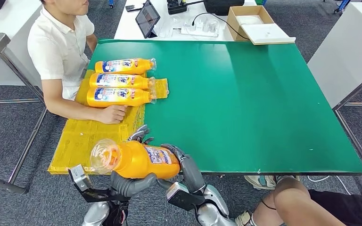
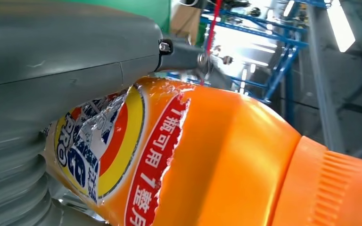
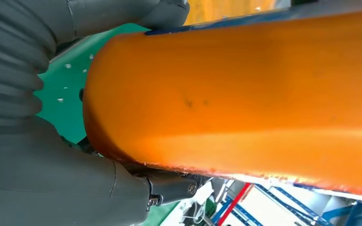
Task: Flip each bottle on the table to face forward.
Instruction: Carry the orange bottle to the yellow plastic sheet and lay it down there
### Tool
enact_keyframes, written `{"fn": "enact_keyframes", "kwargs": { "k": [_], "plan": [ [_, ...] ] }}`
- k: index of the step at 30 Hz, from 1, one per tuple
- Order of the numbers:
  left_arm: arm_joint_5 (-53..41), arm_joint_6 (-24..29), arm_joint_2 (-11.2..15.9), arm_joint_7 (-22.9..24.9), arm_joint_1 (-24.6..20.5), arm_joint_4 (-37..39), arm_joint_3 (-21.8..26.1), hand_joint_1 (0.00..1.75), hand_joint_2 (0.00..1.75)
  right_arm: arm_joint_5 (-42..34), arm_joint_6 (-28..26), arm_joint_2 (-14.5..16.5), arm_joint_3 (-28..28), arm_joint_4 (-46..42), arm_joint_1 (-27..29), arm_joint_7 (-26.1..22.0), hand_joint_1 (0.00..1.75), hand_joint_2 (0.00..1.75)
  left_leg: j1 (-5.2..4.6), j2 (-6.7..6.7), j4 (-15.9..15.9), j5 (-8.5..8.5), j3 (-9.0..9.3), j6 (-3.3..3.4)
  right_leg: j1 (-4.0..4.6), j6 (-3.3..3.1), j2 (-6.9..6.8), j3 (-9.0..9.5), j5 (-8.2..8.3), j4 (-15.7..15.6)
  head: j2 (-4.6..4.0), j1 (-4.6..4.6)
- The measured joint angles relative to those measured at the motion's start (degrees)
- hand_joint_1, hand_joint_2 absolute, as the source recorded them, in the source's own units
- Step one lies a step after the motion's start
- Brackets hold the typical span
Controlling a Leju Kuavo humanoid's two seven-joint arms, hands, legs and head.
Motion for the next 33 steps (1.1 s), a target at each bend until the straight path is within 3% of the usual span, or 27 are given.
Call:
{"fn": "enact_keyframes", "kwargs": {
  "k": [3, 5, 7, 11, 12, 15, 16, 20, 27, 33],
  "plan": [
    [0.6, 0.1, 0.0, 0.6, -0.1, 0.8, 0.0, 1.75, 1.75, 0.2, -0.2, -0.1, 0.0, 0.7, 0.1, 0.0, 1.61, 1.75, 0.00, 0.00, 0.0, 0.00, -0.01, 0.00, 0.00, 0.00, 0.00, 0.00, 0.00, 0.0, 0.00, 0.00],
    [0.8, 0.2, 0.0, 0.9, -0.1, 1.2, 0.0, 1.75, 1.75, 0.2, -0.1, -0.2, 0.0, 1.0, 0.1, 0.0, 1.18, 1.75, 0.00, 0.00, 0.0, 0.00, -0.01, 0.00, 0.00, 0.00, 0.00, 0.00, 0.00, 0.0, 0.00, 0.00],
    [0.0, 0.9, 0.0, 1.2, -0.2, 1.5, 0.0, 1.75, 1.75, 0.1, 0.0, -0.2, -0.1, 1.2, 0.3, 0.0, 0.87, 1.75, 0.00, -0.01, 0.0, 0.00, -0.01, 0.00, 0.00, 0.00, 0.00, -0.01, 0.00, 0.0, 0.00, 0.00],
    [-1.9, 2.6, 0.0, 1.5, -0.6, 1.9, 0.0, 1.75, 1.75, 0.1, 0.2, -0.2, -0.1, 1.2, 0.7, 0.1, 0.87, 1.75, 0.00, 0.00, 0.0, 0.00, -0.01, 0.00, 0.00, 0.00, 0.00, -0.01, 0.00, 0.0, 0.00, 0.00],
    [-2.1, 2.8, 0.0, 1.6, -0.7, 1.9, 0.0, 1.75, 1.75, 0.1, 0.2, -0.2, -0.2, 1.3, 0.7, 0.1, 0.77, 1.75, 0.00, 0.00, 0.0, 0.00, -0.01, 0.00, 0.00, 0.00, 0.00, -0.01, 0.00, 0.0, 0.00, -0.01],
    [-2.4, 3.0, 0.0, 1.7, -0.8, 2.2, 0.0, 1.75, 1.75, 0.2, 0.3, -0.2, -0.3, 1.3, 0.8, 0.0, 0.12, 1.75, 0.00, 0.00, 0.0, 0.00, -0.01, 0.00, 0.00, 0.00, 0.00, 0.00, 0.00, 0.0, 0.00, 0.00],
    [-2.5, 3.1, 0.0, 1.8, -0.9, 2.3, -0.1, 1.75, 1.75, 0.3, 0.3, -0.2, -0.3, 1.3, 0.8, 0.0, 0.00, 1.75, 0.00, 0.00, 0.0, 0.00, -0.01, 0.00, 0.00, 0.00, 0.00, 0.00, 0.00, 0.0, 0.00, 0.00],
    [-2.9, 4.2, 0.0, 2.1, -1.1, 2.8, -0.1, 1.75, 1.75, 1.3, -0.7, -0.1, -0.3, 1.3, 1.1, -0.2, 0.00, 0.00, 0.00, -0.01, 0.0, 0.00, -0.01, 0.00, 0.00, 0.00, 0.00, 0.00, 0.00, 0.0, 0.00, -0.01],
    [-9.5, 14.4, 0.3, 2.3, -2.8, 3.5, 1.1, 1.75, 1.75, 2.6, -2.2, -0.4, -0.3, 1.0, 2.3, -0.7, 0.00, 0.00, 0.00, 0.00, 0.0, 0.00, -0.03, 0.00, 0.00, 0.00, 0.00, -0.01, 0.00, 0.0, 0.00, 0.02],
    [-10.1, 15.1, 0.6, 2.3, -3.4, 4.3, 2.0, 1.75, 1.75, 2.8, -2.3, -0.5, -0.3, 0.6, 2.7, -1.1, 0.00, 0.00, 0.00, -0.01, 0.0, 0.00, -0.03, 0.00, 0.00, 0.00, 0.00, -0.01, 0.00, 0.0, 0.01, 0.01]
  ]
}}
